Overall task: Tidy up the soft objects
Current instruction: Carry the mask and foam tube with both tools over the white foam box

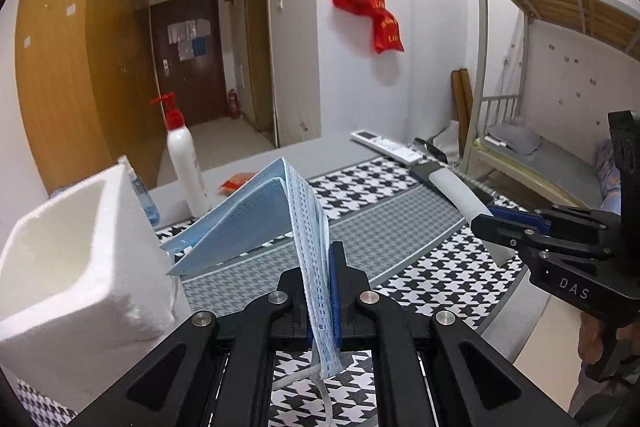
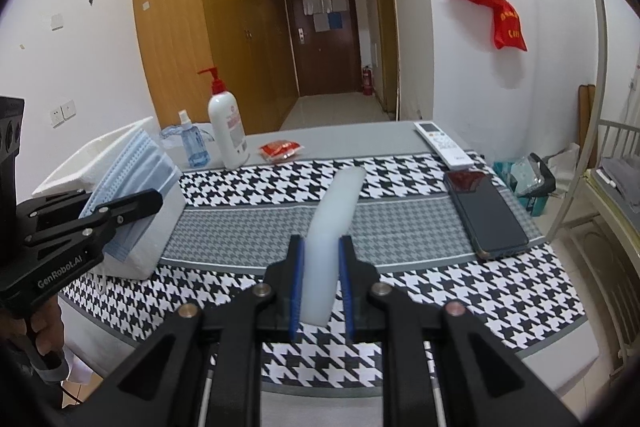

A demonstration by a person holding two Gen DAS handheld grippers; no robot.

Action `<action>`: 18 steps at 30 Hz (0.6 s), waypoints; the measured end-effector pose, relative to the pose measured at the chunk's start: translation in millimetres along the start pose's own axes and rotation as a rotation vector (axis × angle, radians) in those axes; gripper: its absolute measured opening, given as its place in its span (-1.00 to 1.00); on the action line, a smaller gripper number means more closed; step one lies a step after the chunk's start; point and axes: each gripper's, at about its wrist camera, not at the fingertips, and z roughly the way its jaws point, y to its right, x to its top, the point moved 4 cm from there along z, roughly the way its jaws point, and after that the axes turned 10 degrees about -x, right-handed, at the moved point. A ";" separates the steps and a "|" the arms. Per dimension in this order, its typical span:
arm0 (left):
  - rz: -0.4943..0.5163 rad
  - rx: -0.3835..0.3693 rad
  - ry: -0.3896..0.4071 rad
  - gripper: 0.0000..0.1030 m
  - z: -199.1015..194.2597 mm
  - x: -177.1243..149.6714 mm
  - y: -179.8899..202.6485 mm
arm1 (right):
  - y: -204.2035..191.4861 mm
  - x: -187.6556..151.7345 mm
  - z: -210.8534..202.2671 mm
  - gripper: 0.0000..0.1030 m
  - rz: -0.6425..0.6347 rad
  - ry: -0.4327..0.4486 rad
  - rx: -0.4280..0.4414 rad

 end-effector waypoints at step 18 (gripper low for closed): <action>0.008 0.020 0.170 -0.87 -59.8 25.8 -20.3 | -33.6 35.7 -38.6 -0.61 -0.024 0.157 0.024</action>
